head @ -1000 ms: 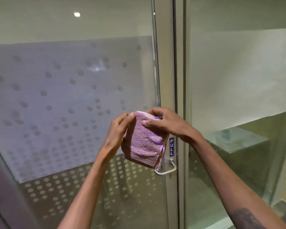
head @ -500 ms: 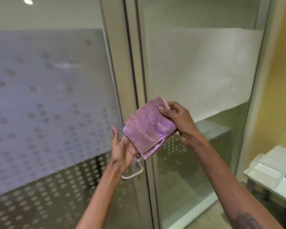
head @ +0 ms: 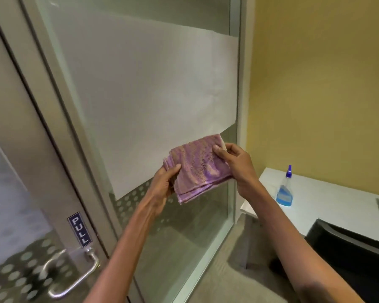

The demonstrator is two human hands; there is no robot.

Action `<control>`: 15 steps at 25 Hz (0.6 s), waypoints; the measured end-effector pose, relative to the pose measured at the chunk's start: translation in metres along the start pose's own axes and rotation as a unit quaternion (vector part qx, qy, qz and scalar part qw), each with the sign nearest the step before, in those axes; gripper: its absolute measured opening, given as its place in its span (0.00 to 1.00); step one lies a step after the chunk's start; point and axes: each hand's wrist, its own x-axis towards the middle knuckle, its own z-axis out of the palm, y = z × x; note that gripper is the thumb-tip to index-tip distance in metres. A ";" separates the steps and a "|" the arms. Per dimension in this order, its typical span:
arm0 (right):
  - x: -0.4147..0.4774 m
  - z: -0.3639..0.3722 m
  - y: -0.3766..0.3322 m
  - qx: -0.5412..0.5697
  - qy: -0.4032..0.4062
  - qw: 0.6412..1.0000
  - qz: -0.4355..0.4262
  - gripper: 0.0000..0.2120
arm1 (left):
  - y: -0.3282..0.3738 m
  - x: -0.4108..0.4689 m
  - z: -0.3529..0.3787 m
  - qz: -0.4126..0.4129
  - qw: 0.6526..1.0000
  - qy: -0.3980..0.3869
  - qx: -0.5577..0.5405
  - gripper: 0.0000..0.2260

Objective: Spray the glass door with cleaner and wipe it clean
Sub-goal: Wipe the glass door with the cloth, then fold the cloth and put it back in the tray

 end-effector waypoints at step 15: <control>0.186 -0.201 0.076 -0.100 0.180 0.972 0.110 0.13 | -0.078 0.278 0.206 -0.029 0.987 -0.114 0.109 0.12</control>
